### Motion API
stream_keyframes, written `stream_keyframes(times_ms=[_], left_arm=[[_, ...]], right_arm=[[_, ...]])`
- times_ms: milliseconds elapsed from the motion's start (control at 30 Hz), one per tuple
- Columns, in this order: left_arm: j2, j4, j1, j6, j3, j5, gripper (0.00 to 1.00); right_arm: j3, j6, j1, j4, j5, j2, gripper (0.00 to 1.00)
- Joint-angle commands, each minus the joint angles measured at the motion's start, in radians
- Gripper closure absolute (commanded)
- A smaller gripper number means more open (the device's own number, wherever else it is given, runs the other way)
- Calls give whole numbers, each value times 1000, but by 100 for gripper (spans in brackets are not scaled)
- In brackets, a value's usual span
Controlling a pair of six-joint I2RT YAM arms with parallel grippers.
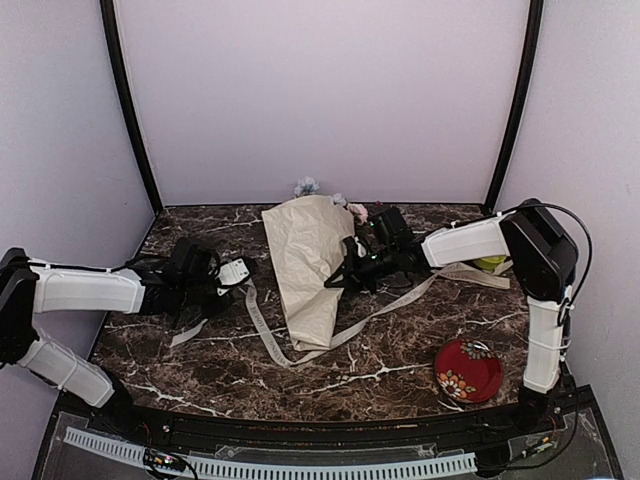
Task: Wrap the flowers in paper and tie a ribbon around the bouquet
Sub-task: Pick up the left side of the ribbon at the center of the board.
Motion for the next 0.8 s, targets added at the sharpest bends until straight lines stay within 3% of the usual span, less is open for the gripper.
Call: stream_keyframes(times_ms=[0, 167, 333, 567, 767], left_arm=[[-15, 10, -3, 81, -38, 195, 100], [238, -72, 1, 123, 42, -103, 100], [462, 30, 141, 79, 197, -329, 100], [651, 152, 221, 187, 515, -393, 100], [703, 235, 275, 275, 617, -371, 100]], right_arm=[[22, 12, -21, 17, -24, -46, 100], [12, 20, -22, 21, -31, -52, 100], [6, 15, -21, 12, -38, -55, 100], [-1, 28, -22, 23, -52, -61, 100], [25, 4, -25, -21, -31, -85, 100]])
